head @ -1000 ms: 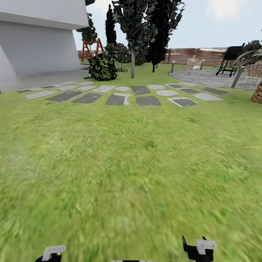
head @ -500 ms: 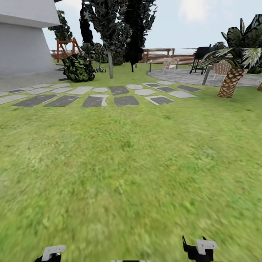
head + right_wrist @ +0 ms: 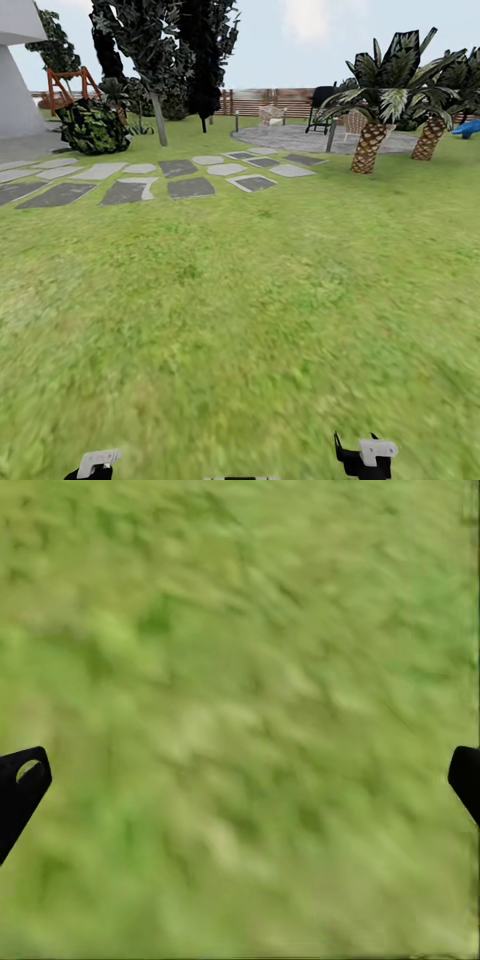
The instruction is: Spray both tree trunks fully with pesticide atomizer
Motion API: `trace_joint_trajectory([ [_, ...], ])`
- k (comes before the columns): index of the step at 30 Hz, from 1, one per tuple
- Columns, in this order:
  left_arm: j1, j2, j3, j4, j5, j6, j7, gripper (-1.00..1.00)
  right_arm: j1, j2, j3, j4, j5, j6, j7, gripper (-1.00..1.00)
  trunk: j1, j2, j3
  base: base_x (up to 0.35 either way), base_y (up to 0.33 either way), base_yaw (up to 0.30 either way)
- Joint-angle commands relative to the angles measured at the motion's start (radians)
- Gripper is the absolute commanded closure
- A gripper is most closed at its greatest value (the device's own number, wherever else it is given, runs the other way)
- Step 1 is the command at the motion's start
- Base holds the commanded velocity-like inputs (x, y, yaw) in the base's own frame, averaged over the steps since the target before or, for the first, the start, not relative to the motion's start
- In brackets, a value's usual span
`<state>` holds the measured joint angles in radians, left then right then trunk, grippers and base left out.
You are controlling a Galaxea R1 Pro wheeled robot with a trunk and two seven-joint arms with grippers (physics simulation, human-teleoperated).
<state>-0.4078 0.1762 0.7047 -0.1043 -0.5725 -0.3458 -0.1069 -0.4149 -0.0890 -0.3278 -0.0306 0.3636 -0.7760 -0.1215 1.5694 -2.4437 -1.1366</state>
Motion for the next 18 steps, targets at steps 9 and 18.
trace_joint_trajectory([
  [9, 0.0, -0.001, 0.007, 0.003, -0.001, -0.003, -0.007, 1.0, -0.001, 0.0, -0.002, 0.001, 0.011, -0.002, -0.009, -1.0, 0.0, 0.0, -0.001, 0.013, -0.023, -0.3],
  [18, 0.0, -0.001, 0.007, 0.002, -0.002, -0.002, -0.007, 1.0, -0.001, 0.0, -0.002, 0.001, 0.011, -0.002, -0.009, -1.0, 0.0, 0.0, -0.001, 0.132, -0.077, -0.3],
])
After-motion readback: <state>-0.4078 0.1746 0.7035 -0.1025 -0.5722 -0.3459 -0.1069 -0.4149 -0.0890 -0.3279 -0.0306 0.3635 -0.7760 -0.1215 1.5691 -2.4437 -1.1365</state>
